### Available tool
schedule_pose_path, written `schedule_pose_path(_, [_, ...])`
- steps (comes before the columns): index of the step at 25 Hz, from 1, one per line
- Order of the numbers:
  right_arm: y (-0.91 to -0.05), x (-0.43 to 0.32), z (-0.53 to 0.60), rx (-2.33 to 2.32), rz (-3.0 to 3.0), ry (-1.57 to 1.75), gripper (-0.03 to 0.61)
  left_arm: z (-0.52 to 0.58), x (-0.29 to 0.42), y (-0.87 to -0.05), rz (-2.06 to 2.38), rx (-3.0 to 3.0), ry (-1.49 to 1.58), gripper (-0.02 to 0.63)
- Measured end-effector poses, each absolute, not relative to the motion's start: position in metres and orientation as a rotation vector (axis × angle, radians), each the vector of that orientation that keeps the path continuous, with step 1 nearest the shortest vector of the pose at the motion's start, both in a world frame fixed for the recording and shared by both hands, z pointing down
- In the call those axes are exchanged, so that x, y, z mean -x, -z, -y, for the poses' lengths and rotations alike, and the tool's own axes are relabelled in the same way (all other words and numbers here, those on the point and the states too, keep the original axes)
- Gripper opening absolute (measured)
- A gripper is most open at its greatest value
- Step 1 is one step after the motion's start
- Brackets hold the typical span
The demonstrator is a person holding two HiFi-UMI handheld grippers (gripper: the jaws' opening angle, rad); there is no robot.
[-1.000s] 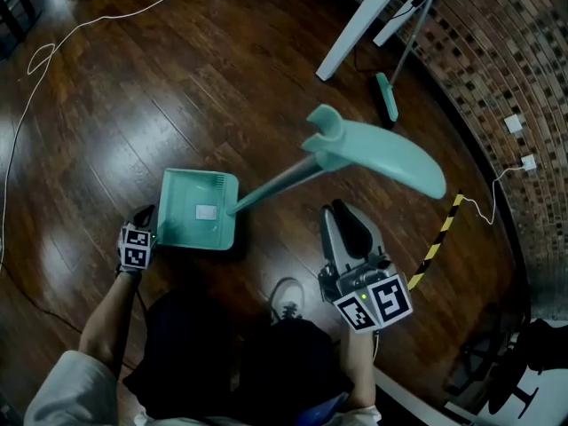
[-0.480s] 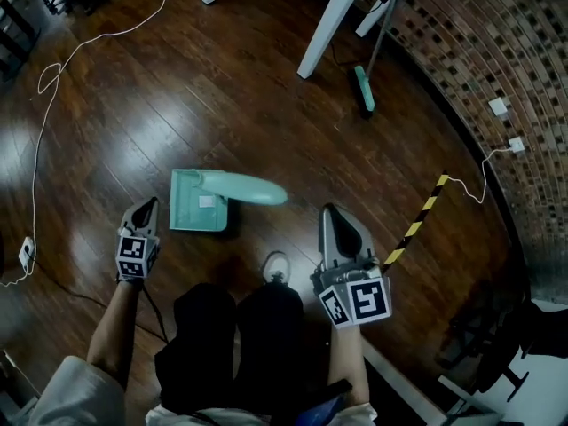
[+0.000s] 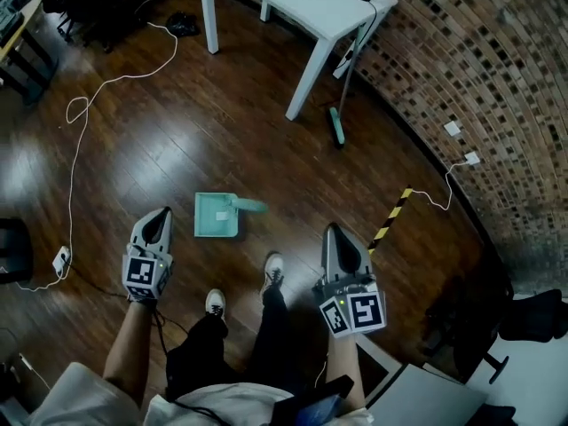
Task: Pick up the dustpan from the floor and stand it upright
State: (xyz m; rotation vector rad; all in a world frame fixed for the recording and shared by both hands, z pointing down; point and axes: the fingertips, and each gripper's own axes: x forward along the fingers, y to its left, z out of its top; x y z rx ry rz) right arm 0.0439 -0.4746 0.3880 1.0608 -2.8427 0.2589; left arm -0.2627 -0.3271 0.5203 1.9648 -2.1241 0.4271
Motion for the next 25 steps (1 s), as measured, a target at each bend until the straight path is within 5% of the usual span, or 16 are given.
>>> schedule_pose_path(10, [-0.238,-0.066,0.396,-1.292,2.851,-0.186,-0.021,0.284,0.246,-0.289,2.154,-2.243,-0.297,0.012])
schedule_pose_path(25, [-0.209,-0.114,0.337,-1.486,2.816,-0.175,-0.021,0.268,0.170,-0.246,2.015,-2.508,-0.310,0.012])
